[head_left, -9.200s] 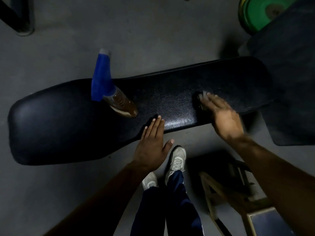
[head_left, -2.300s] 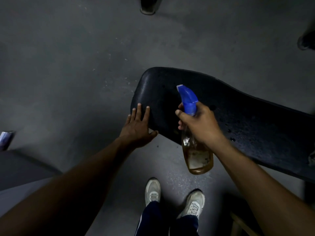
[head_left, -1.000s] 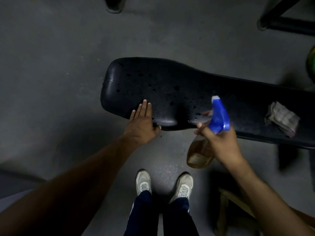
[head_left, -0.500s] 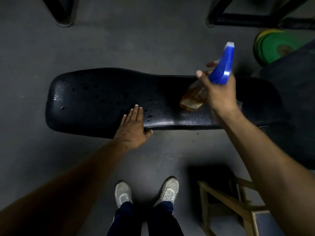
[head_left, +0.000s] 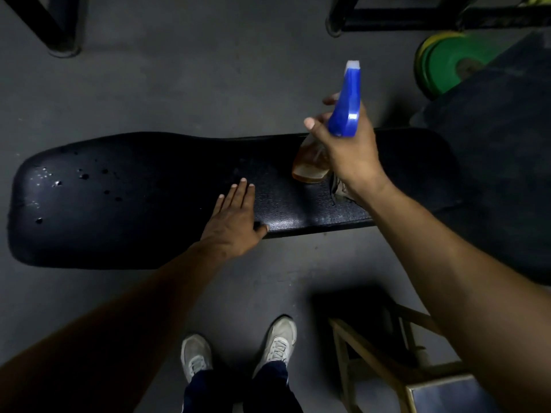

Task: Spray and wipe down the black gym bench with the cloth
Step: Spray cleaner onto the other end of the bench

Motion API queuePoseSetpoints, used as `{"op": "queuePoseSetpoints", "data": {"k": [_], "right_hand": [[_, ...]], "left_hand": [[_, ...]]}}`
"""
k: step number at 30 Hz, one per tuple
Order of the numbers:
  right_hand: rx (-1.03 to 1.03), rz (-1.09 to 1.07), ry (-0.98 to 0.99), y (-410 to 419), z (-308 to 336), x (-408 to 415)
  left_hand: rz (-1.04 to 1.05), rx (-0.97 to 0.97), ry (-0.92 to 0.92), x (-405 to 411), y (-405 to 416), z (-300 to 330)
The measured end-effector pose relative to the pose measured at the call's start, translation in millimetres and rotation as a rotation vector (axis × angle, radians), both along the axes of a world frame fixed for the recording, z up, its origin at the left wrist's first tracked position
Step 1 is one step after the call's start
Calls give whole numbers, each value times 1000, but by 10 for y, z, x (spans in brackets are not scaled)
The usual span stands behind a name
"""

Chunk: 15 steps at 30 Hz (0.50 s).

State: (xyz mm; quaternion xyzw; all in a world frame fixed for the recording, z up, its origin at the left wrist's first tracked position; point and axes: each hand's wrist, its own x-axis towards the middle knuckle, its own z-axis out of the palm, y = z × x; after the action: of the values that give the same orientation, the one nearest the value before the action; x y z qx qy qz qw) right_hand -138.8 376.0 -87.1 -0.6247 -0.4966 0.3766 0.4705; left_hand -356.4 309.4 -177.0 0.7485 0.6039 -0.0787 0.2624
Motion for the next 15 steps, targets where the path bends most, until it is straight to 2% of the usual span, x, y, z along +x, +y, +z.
{"op": "queuePoseSetpoints", "data": {"k": [15], "right_hand": [[-50, 73, 59, 50, -45, 248]], "left_hand": [[-19, 2, 29, 355, 235, -143]]}}
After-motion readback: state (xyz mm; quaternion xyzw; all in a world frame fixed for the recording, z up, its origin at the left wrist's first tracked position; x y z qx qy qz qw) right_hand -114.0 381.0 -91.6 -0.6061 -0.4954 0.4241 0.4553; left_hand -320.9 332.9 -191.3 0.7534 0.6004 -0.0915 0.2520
